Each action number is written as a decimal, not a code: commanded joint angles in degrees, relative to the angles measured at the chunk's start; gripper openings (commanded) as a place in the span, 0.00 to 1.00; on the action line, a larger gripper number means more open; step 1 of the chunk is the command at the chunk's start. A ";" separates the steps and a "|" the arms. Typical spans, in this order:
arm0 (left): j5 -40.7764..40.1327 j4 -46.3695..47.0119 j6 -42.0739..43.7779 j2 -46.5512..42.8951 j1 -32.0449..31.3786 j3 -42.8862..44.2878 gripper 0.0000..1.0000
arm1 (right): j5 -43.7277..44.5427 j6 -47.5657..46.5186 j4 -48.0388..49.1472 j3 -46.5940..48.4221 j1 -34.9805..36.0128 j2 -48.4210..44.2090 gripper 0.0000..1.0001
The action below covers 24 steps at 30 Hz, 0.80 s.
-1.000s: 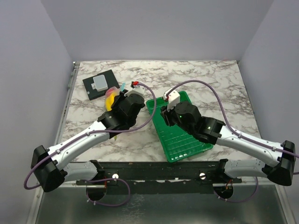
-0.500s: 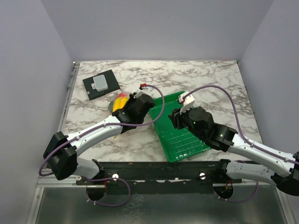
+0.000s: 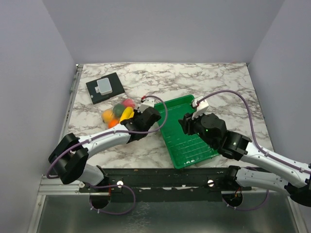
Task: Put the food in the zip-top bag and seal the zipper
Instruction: Place the zipper food storage bag at the center of the board.
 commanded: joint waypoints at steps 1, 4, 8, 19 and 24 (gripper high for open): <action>3.95 0.10 -7.99 0.91 0.19 -4.61 0.00 | 1.98 1.45 -0.86 -0.89 -0.25 0.78 0.42; 4.13 1.40 -10.07 1.00 0.24 -6.71 0.00 | 2.25 1.57 -0.36 -0.96 -0.23 1.26 0.44; 4.61 3.09 -12.97 0.52 0.23 -9.93 0.00 | 3.05 1.73 -1.07 -0.39 -0.29 2.60 0.46; 9.84 7.06 -15.14 -6.01 0.10 -15.53 0.36 | 3.41 3.05 0.19 -1.51 -0.32 3.83 0.61; 13.47 7.08 -15.11 -8.75 0.09 -14.91 0.54 | 2.72 3.59 0.34 -1.33 -0.32 4.11 0.67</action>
